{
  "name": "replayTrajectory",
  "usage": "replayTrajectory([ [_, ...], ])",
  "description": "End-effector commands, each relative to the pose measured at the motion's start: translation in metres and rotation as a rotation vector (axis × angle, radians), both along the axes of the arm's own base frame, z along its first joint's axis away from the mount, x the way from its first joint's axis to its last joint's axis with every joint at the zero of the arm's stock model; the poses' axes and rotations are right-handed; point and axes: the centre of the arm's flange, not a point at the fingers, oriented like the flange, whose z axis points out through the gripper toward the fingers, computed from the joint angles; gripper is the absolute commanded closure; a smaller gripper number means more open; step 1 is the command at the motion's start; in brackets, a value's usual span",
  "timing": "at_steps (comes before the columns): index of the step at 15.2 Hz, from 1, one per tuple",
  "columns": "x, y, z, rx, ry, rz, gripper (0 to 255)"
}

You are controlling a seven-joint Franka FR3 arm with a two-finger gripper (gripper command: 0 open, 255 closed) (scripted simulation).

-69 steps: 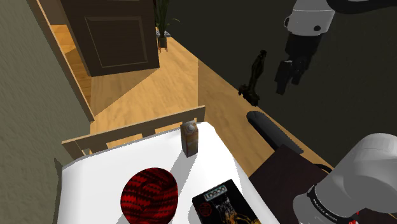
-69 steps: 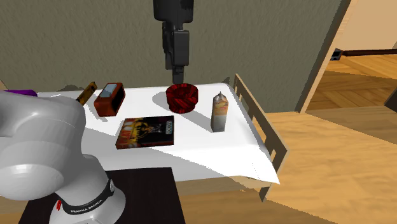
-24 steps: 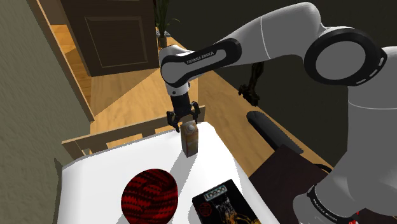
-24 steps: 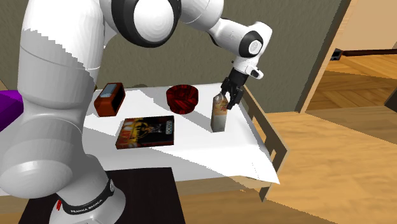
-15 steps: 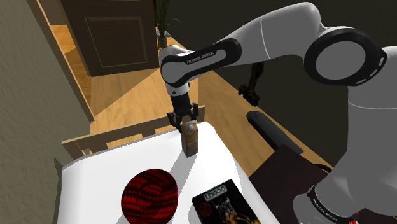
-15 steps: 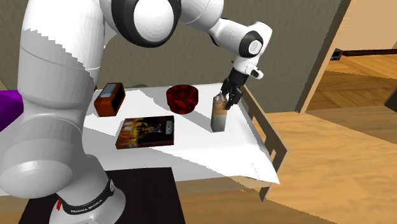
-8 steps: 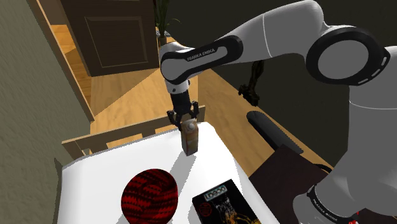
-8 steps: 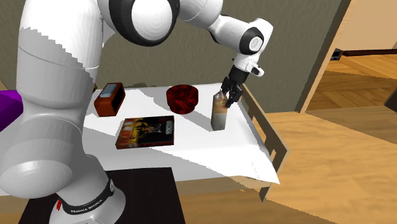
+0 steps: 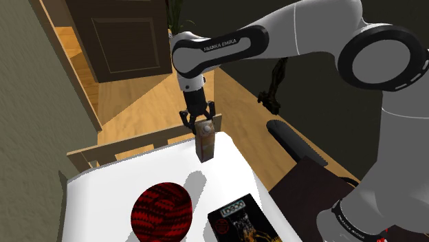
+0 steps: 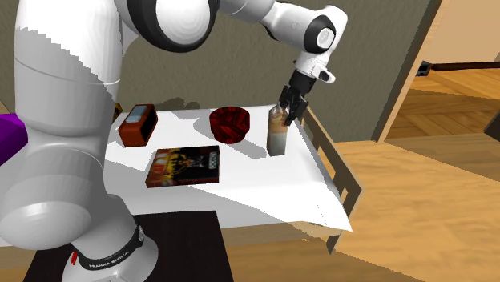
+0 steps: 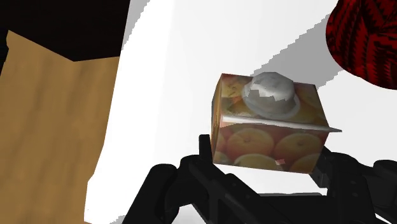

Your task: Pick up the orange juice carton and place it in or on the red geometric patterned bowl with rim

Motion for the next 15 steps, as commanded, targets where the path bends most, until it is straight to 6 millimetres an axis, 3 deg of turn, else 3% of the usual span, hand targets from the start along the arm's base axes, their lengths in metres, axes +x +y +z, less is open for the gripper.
replayTrajectory([
  [1,0.0,-0.001,0.011,0.0,0.0,0.0,255],
  [15,0.0,-0.001,0.085,0.0,0.0,0.0,255],
])
